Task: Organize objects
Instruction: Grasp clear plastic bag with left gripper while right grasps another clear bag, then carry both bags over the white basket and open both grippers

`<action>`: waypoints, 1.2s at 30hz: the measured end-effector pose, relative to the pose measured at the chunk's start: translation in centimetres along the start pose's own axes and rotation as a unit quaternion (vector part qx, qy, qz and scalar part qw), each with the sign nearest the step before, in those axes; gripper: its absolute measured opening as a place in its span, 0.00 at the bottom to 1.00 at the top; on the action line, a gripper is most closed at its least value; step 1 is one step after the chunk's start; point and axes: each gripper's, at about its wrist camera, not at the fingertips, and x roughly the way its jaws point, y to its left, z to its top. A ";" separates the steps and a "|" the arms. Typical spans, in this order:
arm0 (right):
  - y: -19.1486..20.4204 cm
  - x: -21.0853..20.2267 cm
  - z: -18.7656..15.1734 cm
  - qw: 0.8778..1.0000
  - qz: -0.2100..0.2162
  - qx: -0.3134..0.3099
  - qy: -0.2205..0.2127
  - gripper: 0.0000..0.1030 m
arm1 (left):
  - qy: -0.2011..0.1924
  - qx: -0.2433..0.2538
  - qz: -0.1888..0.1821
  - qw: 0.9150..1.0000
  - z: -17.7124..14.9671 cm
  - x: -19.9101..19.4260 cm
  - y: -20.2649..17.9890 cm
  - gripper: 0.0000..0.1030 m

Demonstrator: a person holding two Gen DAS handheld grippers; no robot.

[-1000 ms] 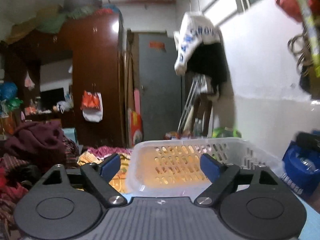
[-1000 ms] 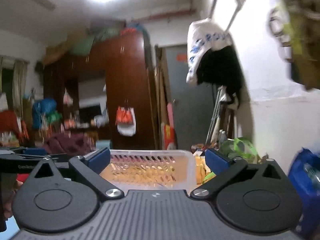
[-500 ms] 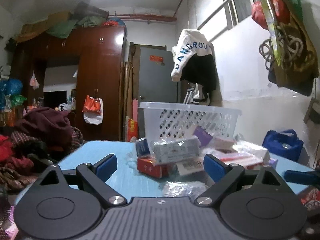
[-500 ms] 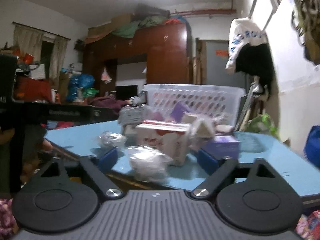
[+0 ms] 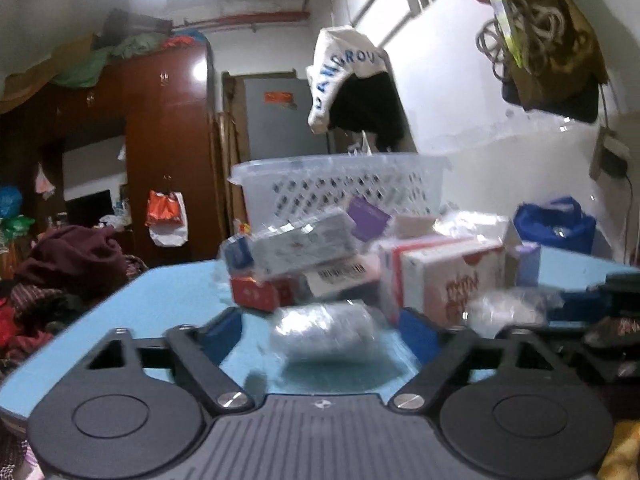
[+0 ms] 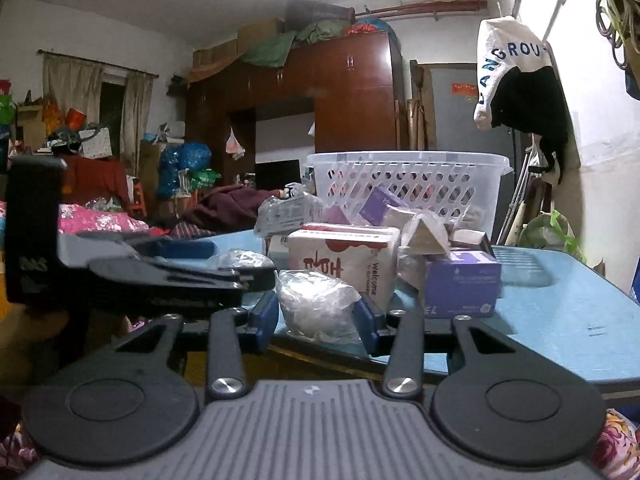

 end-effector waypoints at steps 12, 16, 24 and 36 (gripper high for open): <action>-1.9 -1.7 1.5 0.999 -0.029 0.016 -0.034 0.44 | -0.025 -0.013 0.007 1.000 0.4 -1.1 0.6 0.63; -3.1 -1.8 2.0 0.997 -0.044 0.028 -0.048 0.44 | -0.031 -0.024 0.007 0.999 0.6 -1.1 0.9 0.63; -5.2 1.7 7.9 0.992 -0.071 0.015 -0.103 0.44 | -0.076 -0.054 -0.002 0.996 6.4 0.1 2.7 0.63; -12.1 19.7 17.7 0.993 -0.104 0.028 0.047 0.44 | 0.047 -0.083 0.002 0.995 20.0 17.2 4.8 0.63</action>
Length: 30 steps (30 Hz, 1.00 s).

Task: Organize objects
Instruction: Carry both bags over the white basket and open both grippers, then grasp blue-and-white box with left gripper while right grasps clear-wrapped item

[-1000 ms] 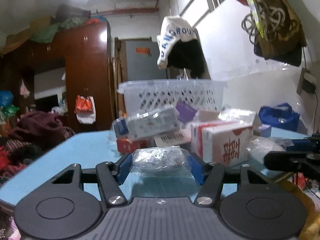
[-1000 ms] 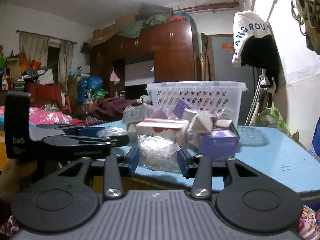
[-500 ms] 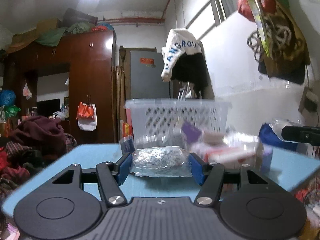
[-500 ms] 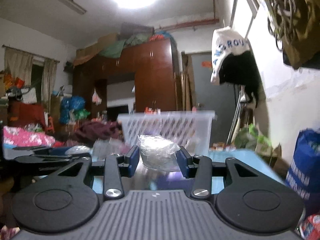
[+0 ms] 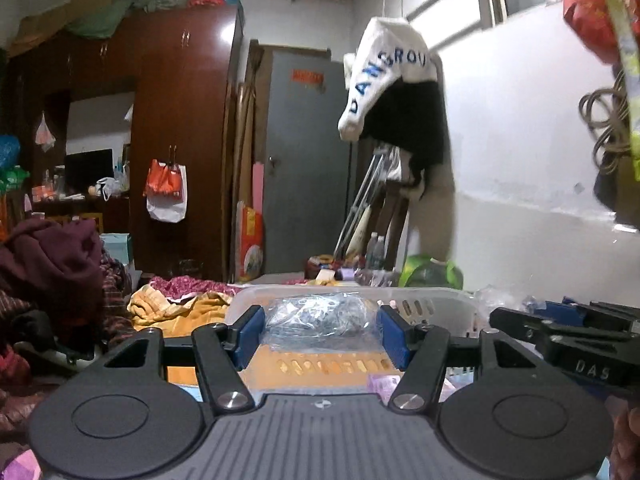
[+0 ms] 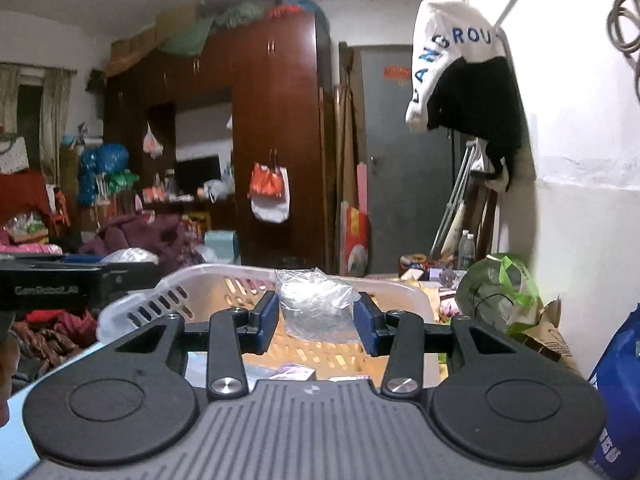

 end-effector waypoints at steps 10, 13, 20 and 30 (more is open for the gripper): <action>-1.5 -9.5 -5.2 0.998 0.021 0.034 -0.056 1.00 | -0.034 0.013 0.002 0.999 -4.0 -4.4 1.1 1.00; -1.5 -14.4 -11.2 0.997 0.028 0.048 -0.062 1.00 | -0.054 0.005 -0.005 0.999 -8.3 -9.3 1.6 1.00; 0.1 -16.5 -17.0 0.998 0.028 0.029 -0.037 0.99 | -0.039 -0.005 -0.003 0.999 -15.2 -12.0 1.4 1.00; 0.1 -15.9 -16.5 0.997 0.041 0.030 -0.052 0.87 | -0.019 -0.003 0.015 1.000 -15.4 -10.1 1.1 1.00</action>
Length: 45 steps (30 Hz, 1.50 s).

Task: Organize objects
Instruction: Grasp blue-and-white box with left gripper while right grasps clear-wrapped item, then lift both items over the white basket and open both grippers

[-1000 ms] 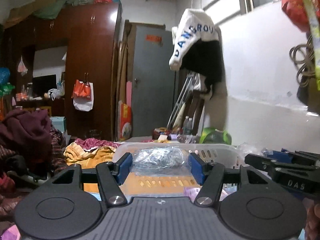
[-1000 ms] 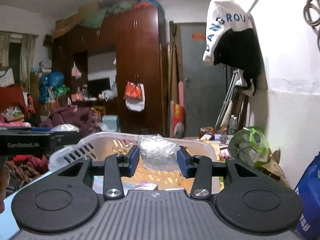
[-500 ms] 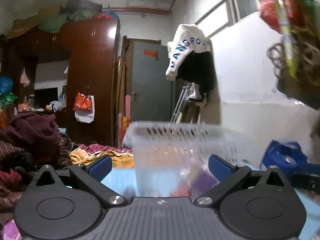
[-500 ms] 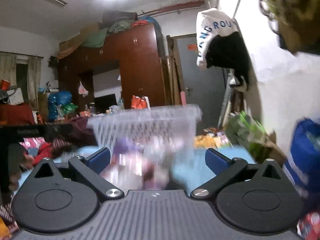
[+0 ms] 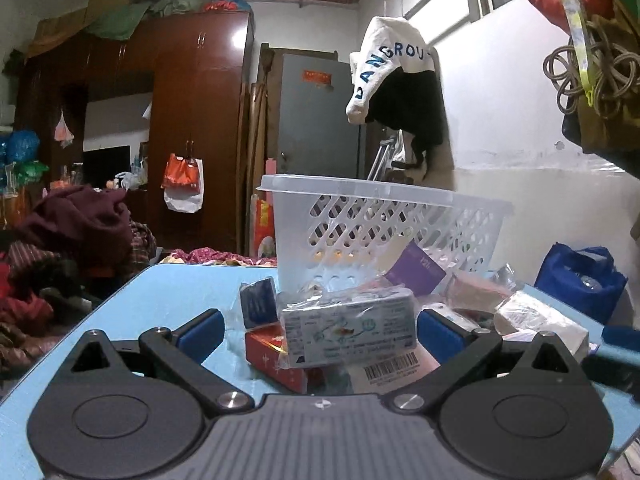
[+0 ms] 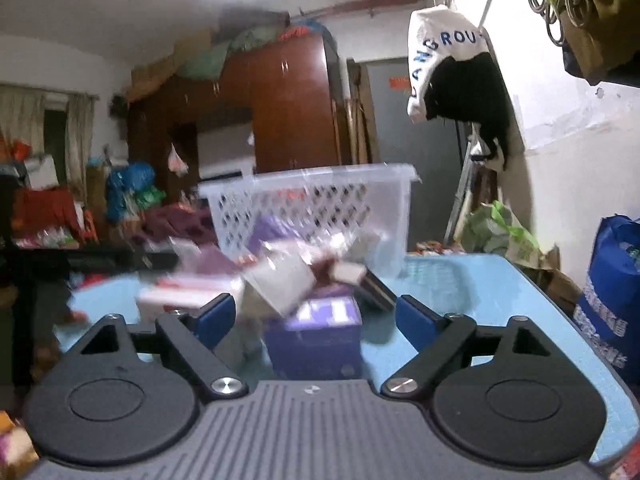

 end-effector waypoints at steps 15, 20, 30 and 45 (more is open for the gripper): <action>2.3 3.3 0.9 0.997 0.016 -0.055 0.049 0.37 | 0.025 0.010 0.003 1.000 -0.3 1.0 -0.5 0.94; 1.8 1.9 1.0 0.999 0.019 -0.038 0.024 0.36 | 0.002 -0.010 -0.006 1.000 -0.5 0.4 0.1 0.79; 0.9 0.9 1.1 1.000 0.008 -0.023 0.000 0.36 | -0.068 -0.025 0.005 0.997 -1.0 -2.0 1.8 0.79; 0.0 3.7 7.9 0.999 0.012 -0.031 -0.033 0.36 | -0.087 -0.037 -0.047 0.994 5.5 -0.2 2.3 0.79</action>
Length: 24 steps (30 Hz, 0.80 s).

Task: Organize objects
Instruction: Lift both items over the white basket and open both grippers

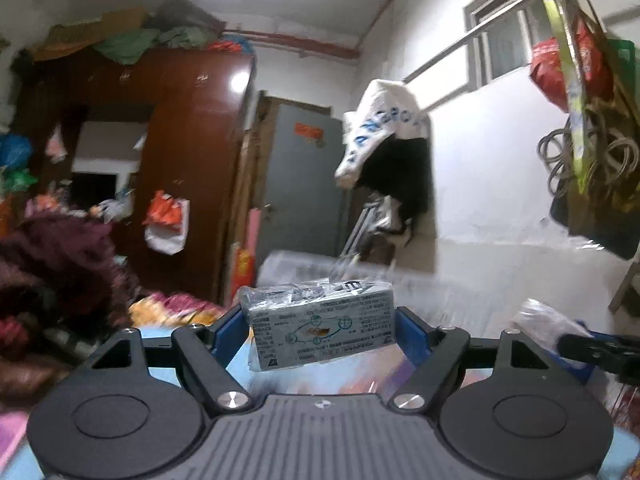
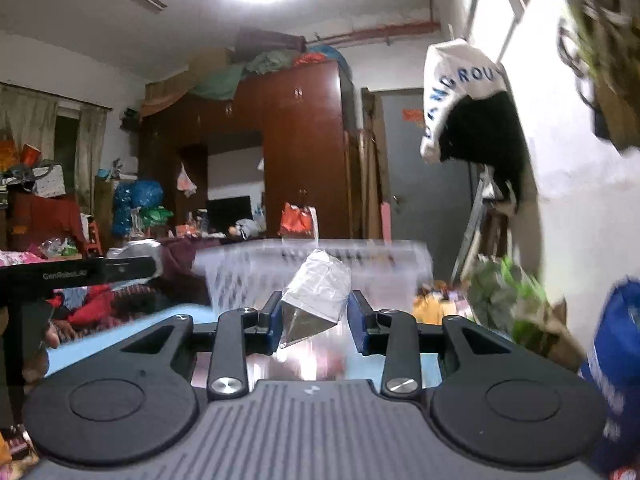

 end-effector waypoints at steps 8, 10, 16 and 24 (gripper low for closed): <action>-2.4 12.9 6.1 0.995 -0.036 -0.011 0.089 0.36 | 0.102 0.012 0.010 0.995 7.1 12.5 -2.7 0.79; -2.2 14.1 5.5 0.994 -0.038 -0.025 0.102 0.37 | 0.120 0.010 0.019 0.993 6.6 14.2 -2.7 0.79; -1.8 10.8 4.7 0.996 -0.060 -0.027 0.066 1.00 | 0.125 0.005 0.046 0.991 5.6 14.0 -2.1 0.94; -2.0 -2.7 -3.6 0.997 -0.048 0.053 0.024 1.00 | 0.069 0.007 -0.018 0.997 -2.3 -1.6 -4.1 0.98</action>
